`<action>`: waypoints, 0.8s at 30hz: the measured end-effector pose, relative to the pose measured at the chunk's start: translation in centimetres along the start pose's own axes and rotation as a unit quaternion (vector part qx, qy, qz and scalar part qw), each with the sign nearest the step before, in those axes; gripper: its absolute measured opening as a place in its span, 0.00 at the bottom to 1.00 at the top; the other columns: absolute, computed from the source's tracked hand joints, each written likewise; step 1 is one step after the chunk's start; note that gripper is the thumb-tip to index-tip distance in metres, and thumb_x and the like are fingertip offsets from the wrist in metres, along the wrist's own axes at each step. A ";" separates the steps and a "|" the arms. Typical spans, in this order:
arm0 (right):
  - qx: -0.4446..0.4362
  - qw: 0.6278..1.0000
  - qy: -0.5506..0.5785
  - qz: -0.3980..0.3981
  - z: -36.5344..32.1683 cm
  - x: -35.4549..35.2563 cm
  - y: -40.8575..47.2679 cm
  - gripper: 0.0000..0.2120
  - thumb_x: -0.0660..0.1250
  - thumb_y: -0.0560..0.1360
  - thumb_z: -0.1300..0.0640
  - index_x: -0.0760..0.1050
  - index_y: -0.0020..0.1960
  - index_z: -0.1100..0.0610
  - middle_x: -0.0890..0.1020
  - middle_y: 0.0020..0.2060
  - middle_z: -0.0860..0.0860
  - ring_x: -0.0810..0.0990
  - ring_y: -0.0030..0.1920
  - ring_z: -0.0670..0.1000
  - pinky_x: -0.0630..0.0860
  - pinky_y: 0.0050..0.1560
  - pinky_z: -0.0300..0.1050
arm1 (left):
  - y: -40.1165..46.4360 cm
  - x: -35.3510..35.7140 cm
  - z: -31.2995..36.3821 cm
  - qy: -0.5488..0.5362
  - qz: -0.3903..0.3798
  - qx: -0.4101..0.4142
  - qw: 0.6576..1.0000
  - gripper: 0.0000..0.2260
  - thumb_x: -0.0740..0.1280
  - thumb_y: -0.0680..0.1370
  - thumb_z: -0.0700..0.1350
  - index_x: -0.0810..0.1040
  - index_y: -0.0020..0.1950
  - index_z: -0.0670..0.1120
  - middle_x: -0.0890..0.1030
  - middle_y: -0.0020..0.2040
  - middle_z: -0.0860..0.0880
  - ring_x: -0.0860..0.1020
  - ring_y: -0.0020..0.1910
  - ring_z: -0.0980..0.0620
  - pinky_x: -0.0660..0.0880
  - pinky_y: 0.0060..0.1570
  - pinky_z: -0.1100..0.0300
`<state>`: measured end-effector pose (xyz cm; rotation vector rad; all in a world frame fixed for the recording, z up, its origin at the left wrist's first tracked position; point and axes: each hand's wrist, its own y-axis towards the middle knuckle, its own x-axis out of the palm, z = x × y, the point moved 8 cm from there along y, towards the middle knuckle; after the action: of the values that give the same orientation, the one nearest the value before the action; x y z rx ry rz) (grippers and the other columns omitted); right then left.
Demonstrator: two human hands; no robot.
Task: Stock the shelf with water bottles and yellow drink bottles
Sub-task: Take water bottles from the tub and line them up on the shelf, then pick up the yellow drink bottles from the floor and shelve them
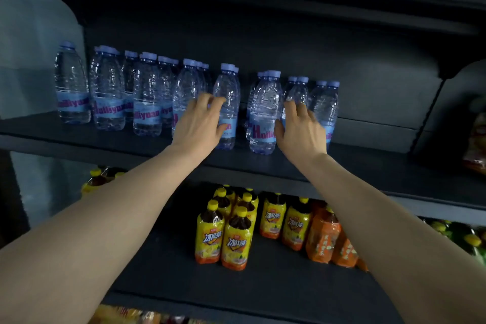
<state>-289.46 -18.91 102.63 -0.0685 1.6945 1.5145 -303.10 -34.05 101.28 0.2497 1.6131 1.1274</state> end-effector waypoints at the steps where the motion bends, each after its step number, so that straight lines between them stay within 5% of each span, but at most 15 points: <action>1: -0.006 1.000 -0.012 0.004 -0.3 -0.8 -0.9 0.16 0.61 0.80 0.51 0.69 0.62 0.61 0.78 0.51 0.58 0.78 0.49 0.60 0.66 0.33 0.46 | -0.5 -0.5 0.4 0.014 0.001 0.009 1.000 0.25 0.70 0.78 0.51 0.68 0.71 0.45 0.71 0.64 0.42 0.73 0.62 0.41 0.79 0.54 0.50; 13: -0.016 1.000 0.007 -0.019 -2.4 -5.1 -18.0 0.14 0.62 0.76 0.55 0.72 0.58 0.61 0.77 0.50 0.58 0.77 0.49 0.62 0.73 0.40 0.53 | -15.7 -2.6 5.7 0.016 -0.015 0.074 0.997 0.17 0.63 0.79 0.52 0.74 0.65 0.48 0.75 0.60 0.44 0.72 0.59 0.39 0.71 0.53 0.45; 24: -0.005 0.985 0.057 -0.161 -1.4 3.5 -39.4 0.13 0.62 0.76 0.58 0.73 0.60 0.59 0.76 0.53 0.58 0.75 0.51 0.61 0.74 0.48 0.55 | -34.9 9.1 8.5 -0.062 -0.128 0.056 0.988 0.14 0.61 0.79 0.48 0.76 0.63 0.48 0.76 0.59 0.46 0.72 0.59 0.41 0.70 0.54 0.46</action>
<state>-270.99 -29.06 69.15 -0.4232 1.6713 1.2957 -286.23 -41.83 69.19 0.1769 1.5499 0.8110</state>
